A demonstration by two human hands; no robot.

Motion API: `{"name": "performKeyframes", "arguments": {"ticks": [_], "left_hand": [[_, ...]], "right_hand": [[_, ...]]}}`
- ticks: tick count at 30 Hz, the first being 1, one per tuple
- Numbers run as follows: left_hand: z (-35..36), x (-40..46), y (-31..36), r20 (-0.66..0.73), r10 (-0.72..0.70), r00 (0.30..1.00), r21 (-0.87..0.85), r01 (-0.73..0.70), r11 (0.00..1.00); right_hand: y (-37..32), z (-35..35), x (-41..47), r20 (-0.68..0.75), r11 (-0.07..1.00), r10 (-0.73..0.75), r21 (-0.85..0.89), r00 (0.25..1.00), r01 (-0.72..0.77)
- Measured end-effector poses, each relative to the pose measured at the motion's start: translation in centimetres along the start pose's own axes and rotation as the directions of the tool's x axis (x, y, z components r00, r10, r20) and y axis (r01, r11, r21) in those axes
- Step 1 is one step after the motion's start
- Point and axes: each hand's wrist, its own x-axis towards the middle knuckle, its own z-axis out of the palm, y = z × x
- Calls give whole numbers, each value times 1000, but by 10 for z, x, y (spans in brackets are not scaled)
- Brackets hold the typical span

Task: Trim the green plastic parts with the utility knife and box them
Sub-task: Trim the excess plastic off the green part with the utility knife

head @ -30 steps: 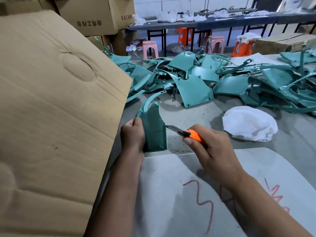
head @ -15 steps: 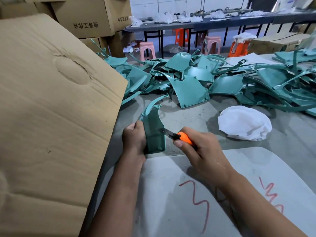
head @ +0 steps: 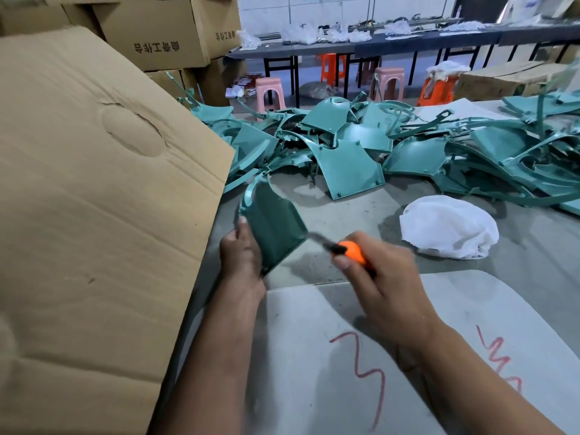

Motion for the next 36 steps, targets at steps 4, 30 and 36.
{"name": "performKeyframes", "arguments": {"ticks": [4,30,36], "left_hand": [[9,-14,8,428,8,904,-402,182,898],[21,-26,2,237,127,963,-424,-15,905],[20,-24,-2,226,160,961,-414,-54,909]], "right_hand": [[7,-3,2,-123,990,63,-121,990,-78],[13,-28,1,-131,892,66,-437,989,-117],[22,-17,0,67,841,127,-536,990,-72]]}}
